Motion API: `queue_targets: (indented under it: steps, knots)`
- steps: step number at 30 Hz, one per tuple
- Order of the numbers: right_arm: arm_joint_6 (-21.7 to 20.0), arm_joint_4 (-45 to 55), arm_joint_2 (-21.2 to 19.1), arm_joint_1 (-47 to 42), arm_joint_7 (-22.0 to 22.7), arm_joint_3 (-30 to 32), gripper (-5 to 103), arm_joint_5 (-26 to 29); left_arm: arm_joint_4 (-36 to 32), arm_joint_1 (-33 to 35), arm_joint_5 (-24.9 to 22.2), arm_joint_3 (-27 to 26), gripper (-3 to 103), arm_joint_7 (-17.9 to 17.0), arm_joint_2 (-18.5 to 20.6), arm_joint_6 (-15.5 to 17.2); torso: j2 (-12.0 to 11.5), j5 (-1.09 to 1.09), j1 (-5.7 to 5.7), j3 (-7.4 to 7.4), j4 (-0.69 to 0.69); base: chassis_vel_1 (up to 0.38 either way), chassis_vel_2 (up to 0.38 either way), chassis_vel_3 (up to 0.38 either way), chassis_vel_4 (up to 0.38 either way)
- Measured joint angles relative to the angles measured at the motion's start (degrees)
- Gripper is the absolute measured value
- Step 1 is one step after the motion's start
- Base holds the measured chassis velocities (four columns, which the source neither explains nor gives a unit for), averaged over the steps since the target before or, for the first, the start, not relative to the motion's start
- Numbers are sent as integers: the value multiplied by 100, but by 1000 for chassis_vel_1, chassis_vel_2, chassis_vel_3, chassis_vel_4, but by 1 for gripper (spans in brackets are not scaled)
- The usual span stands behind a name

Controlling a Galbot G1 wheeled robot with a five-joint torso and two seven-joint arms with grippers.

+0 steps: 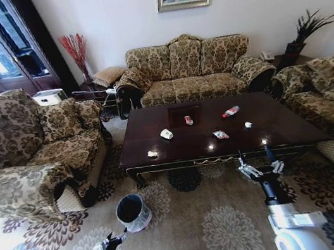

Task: Move to the front of the table and place the trash on the table into the trash bin.

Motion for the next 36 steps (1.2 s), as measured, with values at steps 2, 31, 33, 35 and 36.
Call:
queue_targets:
  steps: [2,31,33,35,36]
  knots:
    - [17,19,21,-21,-7,-9,100,-9,1,6,17,-17,93,0,-2,-14,0,-1,-1,0,0,-59,37,58,-35]
    - [-435,-297,8,158,283,-105,100,-397,636,-407,623,239,98,-236,93,-164,-71,-1,-41,-38,1,-30,27,36,-31]
    - [-555,-312,134,129,299,-151,100,-526,932,-565,671,398,98,-193,154,-209,-160,-3,-78,-84,2,0,0,0,0]
    - [-605,-270,160,94,296,-165,100,-549,984,-610,672,446,98,-183,181,-208,-198,-2,-95,-106,2,0,0,0,0]
    - [-696,-148,170,44,286,-178,100,-549,1004,-655,670,502,98,-166,221,-200,-252,-2,-122,-136,2,0,0,0,0]
